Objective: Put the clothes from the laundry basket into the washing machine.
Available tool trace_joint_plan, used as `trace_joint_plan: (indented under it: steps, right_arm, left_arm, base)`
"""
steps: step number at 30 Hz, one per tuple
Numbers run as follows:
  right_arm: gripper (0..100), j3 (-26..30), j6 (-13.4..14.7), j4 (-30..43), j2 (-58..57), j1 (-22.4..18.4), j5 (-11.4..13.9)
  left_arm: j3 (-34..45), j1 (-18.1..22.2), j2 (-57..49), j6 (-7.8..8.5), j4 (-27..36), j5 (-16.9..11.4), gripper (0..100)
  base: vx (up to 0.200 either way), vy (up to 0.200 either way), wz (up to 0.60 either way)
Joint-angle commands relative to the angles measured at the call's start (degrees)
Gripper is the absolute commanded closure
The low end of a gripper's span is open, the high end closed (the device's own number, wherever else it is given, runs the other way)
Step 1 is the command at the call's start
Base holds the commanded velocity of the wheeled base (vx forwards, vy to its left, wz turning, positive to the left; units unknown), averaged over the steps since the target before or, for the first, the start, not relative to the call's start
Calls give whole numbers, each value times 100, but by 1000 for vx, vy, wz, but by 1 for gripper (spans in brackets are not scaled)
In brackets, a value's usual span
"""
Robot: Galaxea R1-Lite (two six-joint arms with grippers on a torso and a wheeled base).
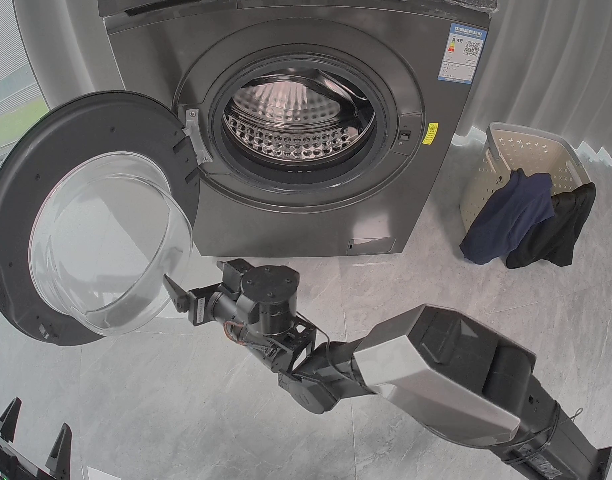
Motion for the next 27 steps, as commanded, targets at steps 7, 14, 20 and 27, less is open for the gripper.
trace_joint_plan:
  steps: [7, 14, 20, 27]
  right_arm:
    - [0, 3405, -228, -29, -3032, -1024, -131]
    - [0, 5998, -685, -64, -5115, -2000, -122]
    - [0, 7800, -755, -126, -6925, -3178, -34]
    - [0, 9918, -1036, -161, -9193, -3933, 186]
  left_arm:
    - [101, 3, -95, -8, -2, 1, 0]
    - [101, 3, -95, -8, -2, 1, 0]
    - [101, 3, -95, 0, -2, 1, 0]
    - [101, 3, -95, 0, -2, 1, 0]
  base:
    - [0, 0, 0]
    - [0, 0, 0]
    - [0, 0, 0]
    - [0, 0, 0]
